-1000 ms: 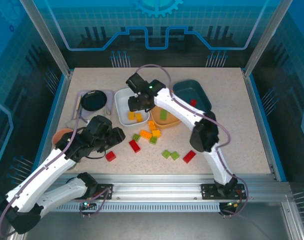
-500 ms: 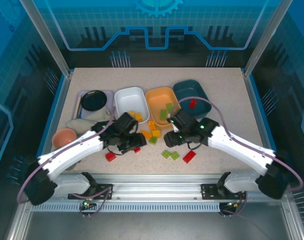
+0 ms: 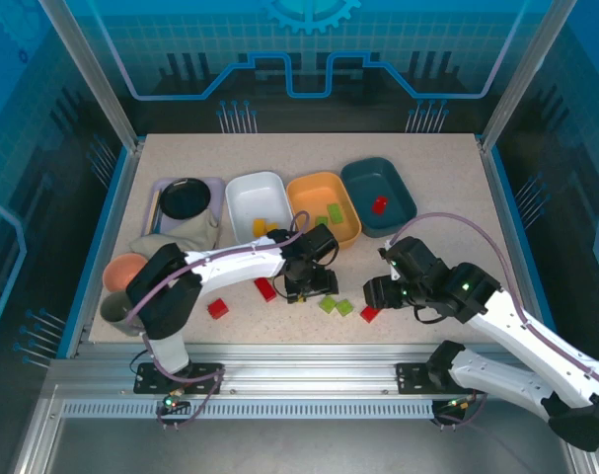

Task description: Sort the legos into containers by color

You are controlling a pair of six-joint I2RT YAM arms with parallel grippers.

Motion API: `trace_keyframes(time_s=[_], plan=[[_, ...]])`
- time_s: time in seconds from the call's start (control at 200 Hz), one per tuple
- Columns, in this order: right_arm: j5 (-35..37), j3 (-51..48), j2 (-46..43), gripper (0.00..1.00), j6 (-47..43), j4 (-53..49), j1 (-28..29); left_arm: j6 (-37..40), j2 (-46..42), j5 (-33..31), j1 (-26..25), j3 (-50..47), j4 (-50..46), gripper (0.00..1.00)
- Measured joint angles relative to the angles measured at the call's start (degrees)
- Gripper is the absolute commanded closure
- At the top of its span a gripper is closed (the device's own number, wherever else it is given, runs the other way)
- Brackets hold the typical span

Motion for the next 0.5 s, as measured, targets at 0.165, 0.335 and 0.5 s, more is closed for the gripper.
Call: trace_keyframes(time_s=[0.165,0.335,0.5], plan=[[0.1,-0.2,-1.2,0.40,0.6,-0.8,-0.2,-10.7,3.1,3.5,0.0,2.1,0.0,0.28],[0.1,-0.7,-2.0,0.40,0.7,-1.3,-0.2,-19.7,3.5,5.4,0.0,1.1,0.5,0.28],[0.0,-0.7,-2.5,0.40,1.0,-1.4,-0.3,-25.0,5.0,6.4,0.0,0.2,1.6,0.39]])
